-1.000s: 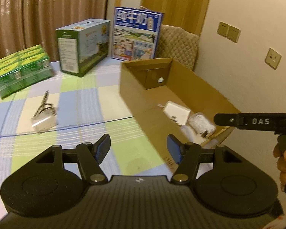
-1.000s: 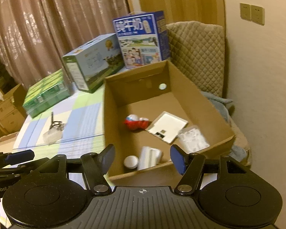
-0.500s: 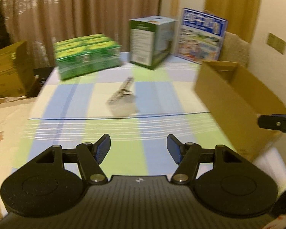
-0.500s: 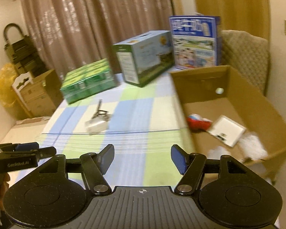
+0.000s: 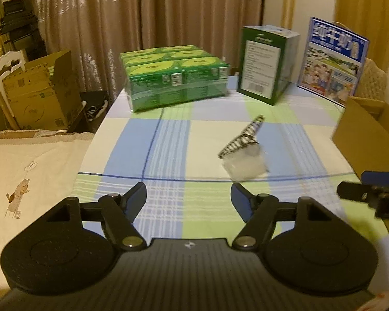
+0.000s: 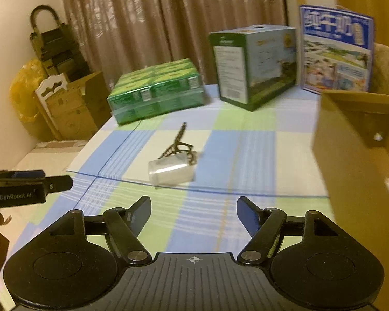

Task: Organize rigid objects
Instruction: 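Grasp the clear plastic cup with the right gripper while the left gripper grasps the bronze wire stand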

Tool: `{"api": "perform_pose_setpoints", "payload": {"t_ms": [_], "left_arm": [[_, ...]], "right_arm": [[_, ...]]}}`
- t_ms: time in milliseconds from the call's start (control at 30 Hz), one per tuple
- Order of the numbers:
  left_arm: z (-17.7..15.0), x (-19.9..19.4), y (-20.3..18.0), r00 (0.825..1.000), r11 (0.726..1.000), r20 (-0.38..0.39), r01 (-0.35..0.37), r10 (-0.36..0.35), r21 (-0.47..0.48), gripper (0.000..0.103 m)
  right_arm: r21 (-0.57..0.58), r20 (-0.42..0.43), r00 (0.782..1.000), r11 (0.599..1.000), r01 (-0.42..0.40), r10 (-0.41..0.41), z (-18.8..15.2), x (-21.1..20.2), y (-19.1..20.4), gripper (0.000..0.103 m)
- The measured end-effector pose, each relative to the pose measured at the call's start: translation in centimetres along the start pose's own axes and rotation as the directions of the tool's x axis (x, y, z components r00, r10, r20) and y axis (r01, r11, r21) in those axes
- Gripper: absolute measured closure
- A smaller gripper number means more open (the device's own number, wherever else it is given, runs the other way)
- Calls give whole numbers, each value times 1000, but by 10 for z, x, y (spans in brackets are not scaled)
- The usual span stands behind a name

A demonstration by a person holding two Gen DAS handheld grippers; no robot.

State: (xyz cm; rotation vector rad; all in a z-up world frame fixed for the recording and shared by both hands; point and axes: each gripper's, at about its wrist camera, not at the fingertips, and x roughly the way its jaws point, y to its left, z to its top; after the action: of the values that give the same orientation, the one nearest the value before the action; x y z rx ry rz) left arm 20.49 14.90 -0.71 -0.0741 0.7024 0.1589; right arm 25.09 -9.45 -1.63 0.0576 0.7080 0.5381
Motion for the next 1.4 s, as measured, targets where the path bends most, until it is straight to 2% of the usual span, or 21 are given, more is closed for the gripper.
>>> {"api": "perform_pose_setpoints", "payload": {"t_ms": [100,200,300,433,600,900,1033,1100,1267,1400], "left_arm": [[5,17,8,1000,999,4,0,0,-40,28],[9,35,10,1000,999,22,-20,21,-34,23],[15,54,14,1000,998,21,-21,22,-62,19],[29,65,17,999,996,50,16,-11,-91,15],[28,88,22,1000,995,-5,8,-8,-98,14],[30,102,27,1000,996,-21,-16,14,-93,14],[30,101,27,1000,995,-15,-8,6,-98,14],[30,101,27,1000,995,-16,-4,2,-98,14],[31,102,25,1000,995,-8,16,-16,-95,14],[31,101,17,999,997,3,46,-46,-56,14]], "right_arm": [[-70,13,999,997,-31,32,-2,26,10,30],[-118,19,999,992,-48,51,-5,50,16,26],[-121,13,999,991,-50,52,-6,71,16,22],[-121,11,999,992,-33,35,-4,97,15,19],[-184,21,999,983,-25,29,5,122,26,17],[-240,2,1000,970,28,-29,5,167,41,17],[-244,-7,1000,969,23,-26,3,175,39,20],[-255,-5,1000,967,12,-14,2,175,37,34],[-267,-4,1000,964,8,-10,-2,160,33,35],[-265,-4,1000,964,25,-27,2,136,24,35]]}}
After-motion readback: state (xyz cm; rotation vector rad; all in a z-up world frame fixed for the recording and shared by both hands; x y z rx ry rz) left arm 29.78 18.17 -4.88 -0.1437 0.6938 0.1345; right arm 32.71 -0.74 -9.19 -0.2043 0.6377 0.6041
